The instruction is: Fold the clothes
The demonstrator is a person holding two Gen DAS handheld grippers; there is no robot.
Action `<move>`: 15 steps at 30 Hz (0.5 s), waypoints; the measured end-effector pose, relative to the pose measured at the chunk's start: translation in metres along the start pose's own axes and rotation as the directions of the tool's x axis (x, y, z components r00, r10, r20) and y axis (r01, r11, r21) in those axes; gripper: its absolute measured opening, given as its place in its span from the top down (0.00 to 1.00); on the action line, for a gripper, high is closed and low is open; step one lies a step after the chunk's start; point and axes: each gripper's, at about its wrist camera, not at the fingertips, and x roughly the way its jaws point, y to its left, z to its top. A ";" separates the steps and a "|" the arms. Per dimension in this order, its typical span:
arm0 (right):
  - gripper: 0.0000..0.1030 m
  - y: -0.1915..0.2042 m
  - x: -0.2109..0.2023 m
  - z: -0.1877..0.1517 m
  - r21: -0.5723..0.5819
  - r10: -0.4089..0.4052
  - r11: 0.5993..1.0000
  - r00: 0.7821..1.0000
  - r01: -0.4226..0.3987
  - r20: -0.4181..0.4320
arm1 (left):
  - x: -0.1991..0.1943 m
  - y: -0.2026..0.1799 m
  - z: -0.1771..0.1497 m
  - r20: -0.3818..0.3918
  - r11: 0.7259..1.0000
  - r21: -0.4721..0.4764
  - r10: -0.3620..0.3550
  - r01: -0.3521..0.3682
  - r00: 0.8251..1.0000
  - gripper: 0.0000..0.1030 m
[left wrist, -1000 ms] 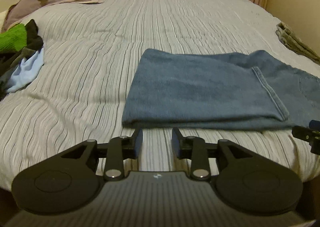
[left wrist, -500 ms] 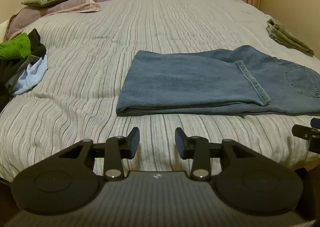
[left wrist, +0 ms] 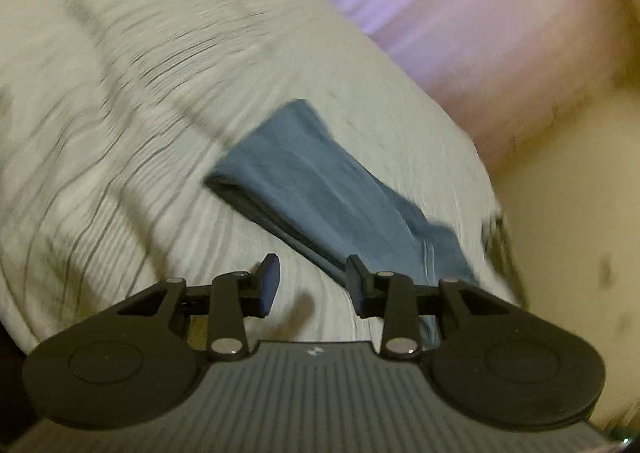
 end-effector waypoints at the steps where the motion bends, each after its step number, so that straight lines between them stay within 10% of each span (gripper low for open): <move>1: 0.32 -0.003 0.001 0.002 0.010 -0.003 1.000 1.000 0.003 0.001 | 0.004 0.004 0.003 0.009 1.000 -0.030 -0.003 0.003 1.000 0.70; 15: 0.32 -0.040 0.016 0.021 0.113 -0.044 0.993 0.999 0.044 -0.010 | 0.041 0.034 0.019 0.058 0.937 -0.350 0.029 -0.007 0.998 0.66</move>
